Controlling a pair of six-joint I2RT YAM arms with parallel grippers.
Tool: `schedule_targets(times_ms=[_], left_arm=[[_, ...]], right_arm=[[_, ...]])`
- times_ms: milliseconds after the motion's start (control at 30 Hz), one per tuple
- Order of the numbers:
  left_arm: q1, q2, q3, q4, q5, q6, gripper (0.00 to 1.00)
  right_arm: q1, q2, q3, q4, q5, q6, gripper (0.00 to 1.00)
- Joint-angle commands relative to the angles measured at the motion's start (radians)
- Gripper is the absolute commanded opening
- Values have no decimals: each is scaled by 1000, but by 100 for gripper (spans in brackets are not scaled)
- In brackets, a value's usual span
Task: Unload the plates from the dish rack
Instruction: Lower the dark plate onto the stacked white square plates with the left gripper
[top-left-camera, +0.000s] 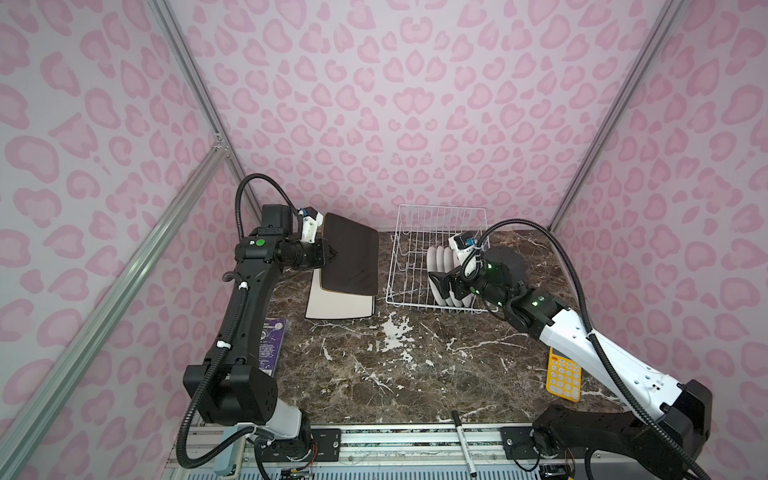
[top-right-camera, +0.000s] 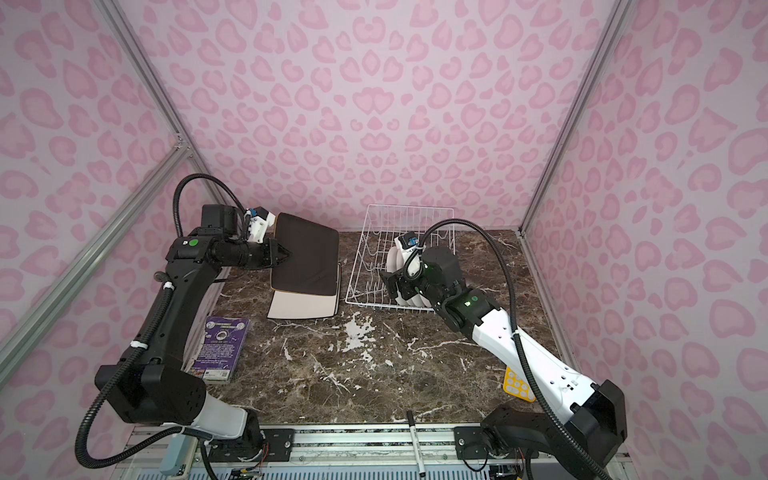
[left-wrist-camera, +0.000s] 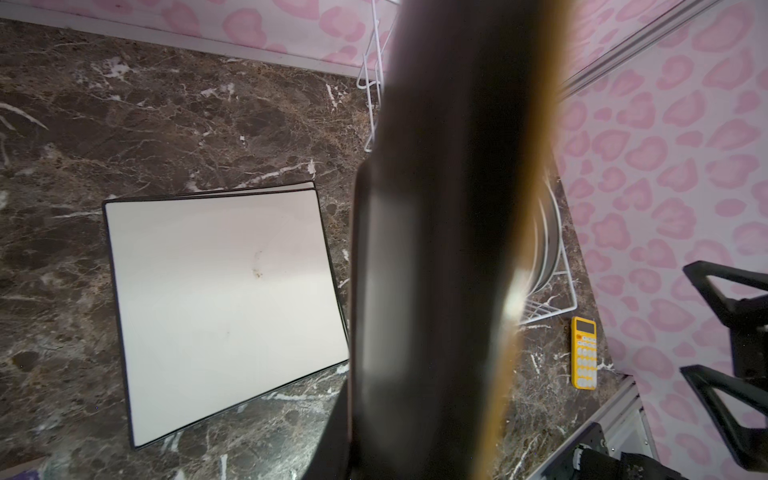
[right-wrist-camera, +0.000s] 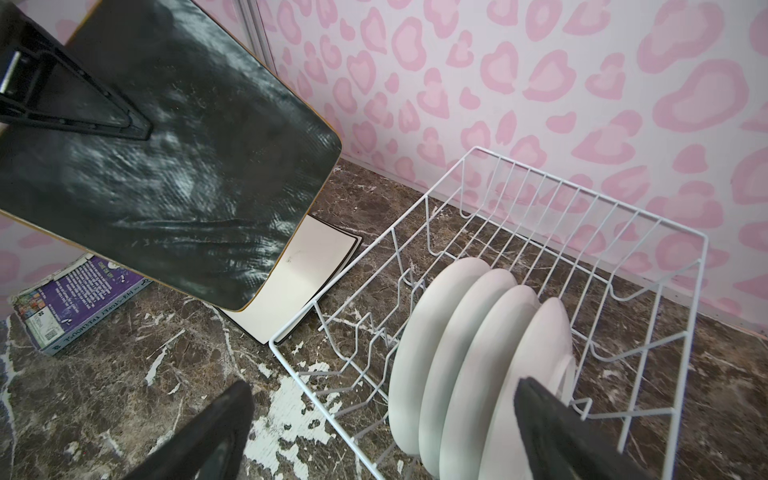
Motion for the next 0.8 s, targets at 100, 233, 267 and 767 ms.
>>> schedule_targets(times_ms=[100, 233, 267, 767], left_arm=[[29, 76, 37, -5, 23, 97, 4], [75, 134, 36, -2, 86, 109, 4], [85, 148, 39, -4, 102, 110, 4], [172, 341, 60, -34, 303, 189, 4]], right_arm=[[14, 33, 41, -48, 1, 6, 99], [17, 42, 47, -59, 2, 1, 99], [19, 43, 50, -64, 3, 0, 99], [27, 75, 76, -87, 10, -3, 99]])
